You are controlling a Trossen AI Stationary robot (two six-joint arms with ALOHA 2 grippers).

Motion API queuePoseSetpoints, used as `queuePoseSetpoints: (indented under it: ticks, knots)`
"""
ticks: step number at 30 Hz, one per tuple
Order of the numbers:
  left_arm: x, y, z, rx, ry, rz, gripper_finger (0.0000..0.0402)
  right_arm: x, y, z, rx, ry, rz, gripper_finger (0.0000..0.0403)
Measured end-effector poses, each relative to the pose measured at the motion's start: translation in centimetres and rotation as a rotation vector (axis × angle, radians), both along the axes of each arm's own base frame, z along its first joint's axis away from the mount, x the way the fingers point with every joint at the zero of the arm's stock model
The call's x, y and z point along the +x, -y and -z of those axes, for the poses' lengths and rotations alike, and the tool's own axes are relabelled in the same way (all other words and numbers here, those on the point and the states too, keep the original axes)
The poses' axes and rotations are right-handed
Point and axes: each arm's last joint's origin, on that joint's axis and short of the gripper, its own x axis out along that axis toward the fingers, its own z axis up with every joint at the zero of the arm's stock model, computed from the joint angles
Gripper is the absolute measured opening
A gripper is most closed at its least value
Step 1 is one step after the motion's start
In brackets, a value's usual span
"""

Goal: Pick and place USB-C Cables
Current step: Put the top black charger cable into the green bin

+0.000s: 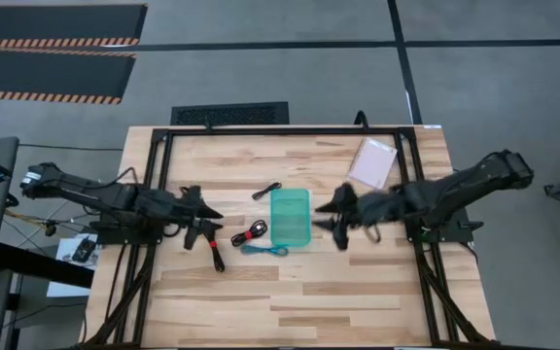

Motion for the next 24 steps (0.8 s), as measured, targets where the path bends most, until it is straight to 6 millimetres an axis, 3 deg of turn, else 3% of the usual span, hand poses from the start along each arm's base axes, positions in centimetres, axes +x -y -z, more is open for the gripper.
queuePoseSetpoints:
  ticks: [7, 12, 16, 24]
  knots:
    - [1.8, 0.4, 1.0, 0.04, -0.046, 0.014, 0.0151, 3.4, -5.0, 5.8, 0.016, -0.115, -0.055, 0.0223]
    - [2.2, 0.5, 1.6, 0.038, -0.088, 0.009, 0.0151, 4.4, -8.2, 11.0, -0.014, -0.198, 0.024, 0.0223]
    - [2.6, 0.6, 2.1, 0.063, -0.115, 0.011, 0.0151, 4.8, -9.6, 14.4, -0.01, -0.246, 0.072, 0.0223]
    - [3.9, 0.3, 4.1, 0.208, -0.214, -0.12, 0.0151, 5.4, -10.2, 16.7, 0.018, -0.245, 0.114, 0.0223]
